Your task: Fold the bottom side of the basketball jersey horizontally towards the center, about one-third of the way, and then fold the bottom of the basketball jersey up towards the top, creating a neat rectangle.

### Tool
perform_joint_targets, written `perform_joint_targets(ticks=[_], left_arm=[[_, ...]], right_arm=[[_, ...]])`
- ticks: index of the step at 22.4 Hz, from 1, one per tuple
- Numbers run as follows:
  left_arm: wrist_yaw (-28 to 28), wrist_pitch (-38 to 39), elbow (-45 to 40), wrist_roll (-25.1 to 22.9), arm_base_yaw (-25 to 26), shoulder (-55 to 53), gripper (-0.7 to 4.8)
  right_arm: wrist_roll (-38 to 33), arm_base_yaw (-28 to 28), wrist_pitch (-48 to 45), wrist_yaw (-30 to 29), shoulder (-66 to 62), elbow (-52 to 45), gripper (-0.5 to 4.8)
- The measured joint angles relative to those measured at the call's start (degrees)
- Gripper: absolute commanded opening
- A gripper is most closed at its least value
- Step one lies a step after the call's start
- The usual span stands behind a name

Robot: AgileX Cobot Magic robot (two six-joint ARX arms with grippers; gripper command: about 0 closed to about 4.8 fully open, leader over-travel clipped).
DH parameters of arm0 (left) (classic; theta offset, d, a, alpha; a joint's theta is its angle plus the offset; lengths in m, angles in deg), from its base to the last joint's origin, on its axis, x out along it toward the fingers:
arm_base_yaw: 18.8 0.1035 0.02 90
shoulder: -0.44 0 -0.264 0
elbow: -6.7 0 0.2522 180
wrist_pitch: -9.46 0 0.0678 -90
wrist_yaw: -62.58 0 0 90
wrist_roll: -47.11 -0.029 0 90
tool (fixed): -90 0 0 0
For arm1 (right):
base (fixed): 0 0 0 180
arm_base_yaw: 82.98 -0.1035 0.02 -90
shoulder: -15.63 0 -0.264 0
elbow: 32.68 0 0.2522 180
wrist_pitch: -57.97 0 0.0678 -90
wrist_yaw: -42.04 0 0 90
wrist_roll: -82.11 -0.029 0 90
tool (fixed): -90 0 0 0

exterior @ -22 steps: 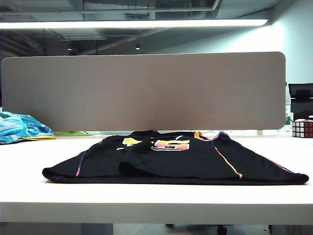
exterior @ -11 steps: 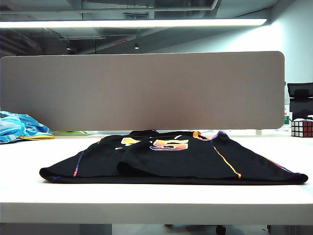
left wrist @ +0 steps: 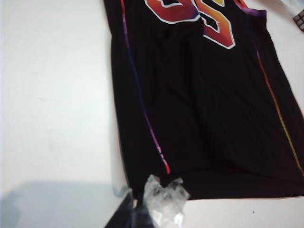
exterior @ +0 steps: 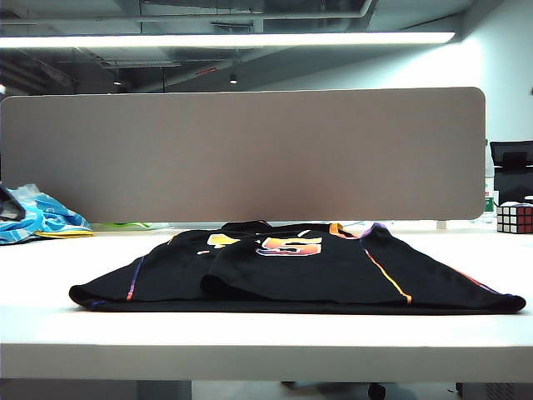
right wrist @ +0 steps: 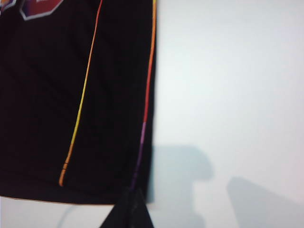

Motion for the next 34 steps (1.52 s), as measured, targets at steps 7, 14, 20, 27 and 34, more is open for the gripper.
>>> perform_joint_targets(ticks=[7, 14, 20, 27, 34], left_arm=[[9.31, -1.49, 8.9, -3.65, 2.56, -19.89, 0.16], [29.55, -1.51, 17.09, -2.71, 14.86, -38.53, 1.62], [30.75, -1.27, 17.25, -2.45, 14.82, -42.51, 3.51], [29.4, -3.04, 17.75, -2.34, 14.27, -42.66, 3.5], [26.82, -3.41, 17.77, -2.32, 8.76, -42.64, 3.4]], right_arm=[[1.07, 0.13, 2.62, -5.86, -12.76, 7.74, 0.15], [2.8, 0.13, 3.82, -8.98, -19.32, 8.0, 2.2], [2.82, 0.2, 3.8, -9.86, -24.74, 8.02, 2.25], [2.93, 0.52, -0.48, -12.24, -28.96, 8.55, 2.25], [2.93, 0.5, -3.23, -14.6, -30.84, 8.66, 2.25]])
